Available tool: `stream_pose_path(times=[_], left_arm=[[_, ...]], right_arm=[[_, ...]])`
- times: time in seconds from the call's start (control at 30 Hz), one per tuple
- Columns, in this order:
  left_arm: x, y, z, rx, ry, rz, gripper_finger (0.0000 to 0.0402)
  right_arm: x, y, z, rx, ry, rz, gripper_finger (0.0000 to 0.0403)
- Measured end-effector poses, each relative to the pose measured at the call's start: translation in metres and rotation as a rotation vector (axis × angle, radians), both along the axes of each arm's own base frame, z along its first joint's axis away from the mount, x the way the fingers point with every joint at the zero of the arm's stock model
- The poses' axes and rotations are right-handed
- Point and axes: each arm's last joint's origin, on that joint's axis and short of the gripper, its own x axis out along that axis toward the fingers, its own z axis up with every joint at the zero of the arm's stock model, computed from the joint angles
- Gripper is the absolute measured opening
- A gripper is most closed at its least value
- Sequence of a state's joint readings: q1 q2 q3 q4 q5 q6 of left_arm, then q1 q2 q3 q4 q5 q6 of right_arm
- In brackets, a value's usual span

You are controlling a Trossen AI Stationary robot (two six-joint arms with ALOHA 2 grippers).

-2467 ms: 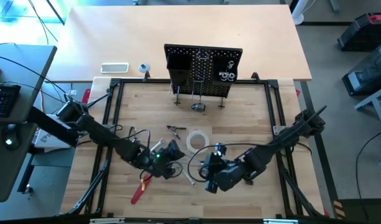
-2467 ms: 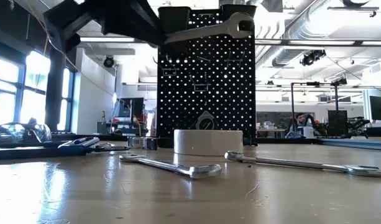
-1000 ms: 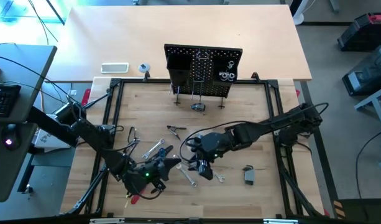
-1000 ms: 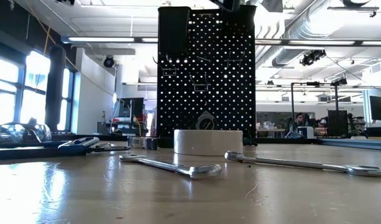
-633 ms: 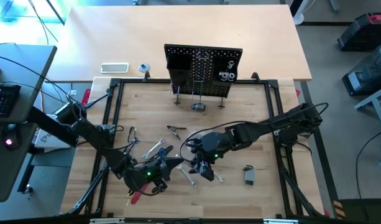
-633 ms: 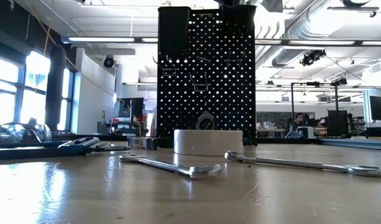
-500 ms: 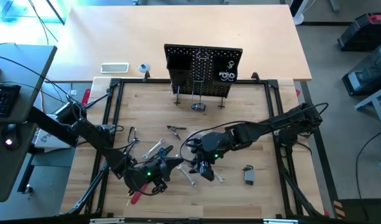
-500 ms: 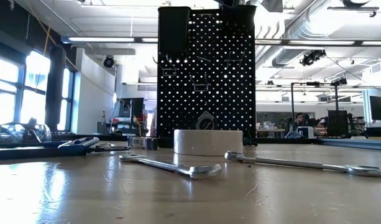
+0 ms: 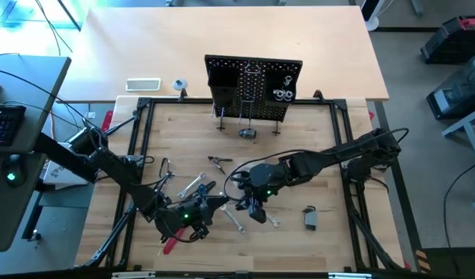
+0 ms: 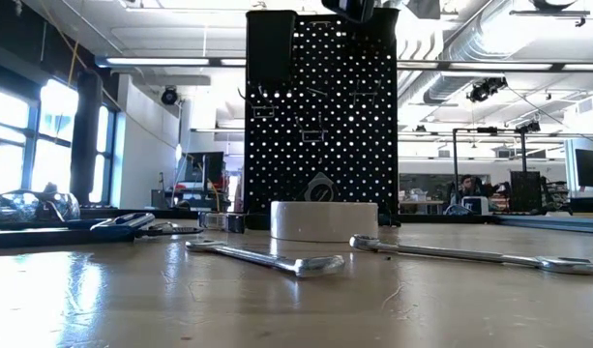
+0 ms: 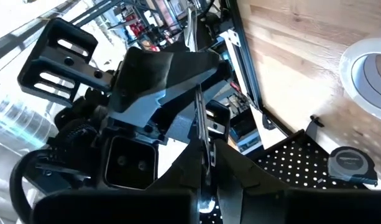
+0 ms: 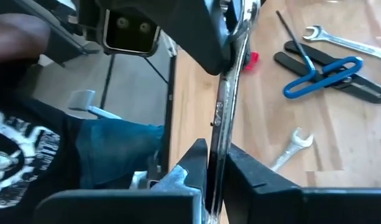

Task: Hang tools onto peg board
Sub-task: Hang the silver wrench on the peg board

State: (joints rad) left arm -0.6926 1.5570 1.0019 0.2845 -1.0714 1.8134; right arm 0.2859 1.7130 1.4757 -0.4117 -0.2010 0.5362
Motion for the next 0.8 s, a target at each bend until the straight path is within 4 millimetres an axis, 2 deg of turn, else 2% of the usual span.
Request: stream_pose_path(times=[0.17, 0.47, 0.67, 0.8], left_arm=[[0.003, 0.005, 0.0, -0.041, -0.022, 0.031, 0.0045], [0.005, 0.01, 0.003, -0.09, -0.051, 0.065, 0.011], [0.0, 0.023, 0.02, -0.168, -0.132, 0.139, 0.0168], [-0.004, 0.03, 0.03, -0.203, -0.164, 0.159, 0.02]], right_arm=[[0.0, -0.001, -0.001, -0.041, -0.008, -0.017, 0.0007], [-0.001, -0.001, -0.002, -0.111, -0.019, -0.03, 0.0004], [-0.004, 0.002, 0.0, -0.129, -0.024, 0.015, 0.0004], [-0.014, 0.003, 0.014, -0.148, -0.066, 0.005, 0.0004]])
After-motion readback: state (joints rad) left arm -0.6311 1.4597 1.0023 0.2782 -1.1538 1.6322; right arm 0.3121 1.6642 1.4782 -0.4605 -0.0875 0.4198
